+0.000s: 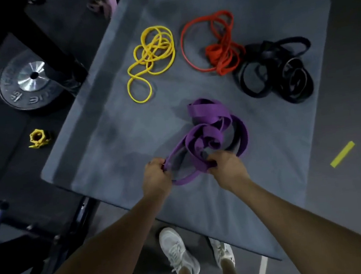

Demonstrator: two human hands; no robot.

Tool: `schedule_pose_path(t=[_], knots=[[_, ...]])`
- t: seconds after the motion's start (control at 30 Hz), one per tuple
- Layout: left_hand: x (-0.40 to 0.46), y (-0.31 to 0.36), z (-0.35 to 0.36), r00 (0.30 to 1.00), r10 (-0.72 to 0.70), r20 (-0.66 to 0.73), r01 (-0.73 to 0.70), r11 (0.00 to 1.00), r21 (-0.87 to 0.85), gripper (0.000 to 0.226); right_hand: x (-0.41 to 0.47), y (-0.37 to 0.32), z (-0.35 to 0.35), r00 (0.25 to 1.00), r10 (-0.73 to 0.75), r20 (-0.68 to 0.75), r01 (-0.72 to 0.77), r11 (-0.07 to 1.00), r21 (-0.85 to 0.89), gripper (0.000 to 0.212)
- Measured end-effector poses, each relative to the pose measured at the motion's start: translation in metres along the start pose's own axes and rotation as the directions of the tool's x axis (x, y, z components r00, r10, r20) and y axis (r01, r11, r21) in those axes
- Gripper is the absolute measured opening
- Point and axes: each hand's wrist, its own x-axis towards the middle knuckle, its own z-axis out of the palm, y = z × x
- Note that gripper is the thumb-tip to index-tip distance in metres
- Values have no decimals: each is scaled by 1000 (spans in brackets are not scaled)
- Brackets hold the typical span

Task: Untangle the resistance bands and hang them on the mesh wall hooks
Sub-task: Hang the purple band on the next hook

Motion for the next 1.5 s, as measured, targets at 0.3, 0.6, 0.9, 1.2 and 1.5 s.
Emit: schedule_pose_path(t=[0.3,0.6,0.9,1.2,1.5], knots=[[-44,103,-119,990,69,-122,-70,997,-10,17,-26,-85,-126,973,-229,-26,231,970,77,17],[-151,156,-286,918,42,-394,-70,996,-57,15,-101,-214,-244,892,-447,-65,450,869,206,23],[-252,159,-422,819,-101,-564,-158,907,-391,27,-214,-345,-313,679,-730,-81,730,658,185,20],[-373,155,-529,776,43,-630,-389,819,-422,19,-297,-446,-345,639,-742,-203,734,510,448,18],[-431,130,-580,769,213,-603,-214,974,72,30,-337,-498,-347,523,-805,-280,830,405,384,28]])
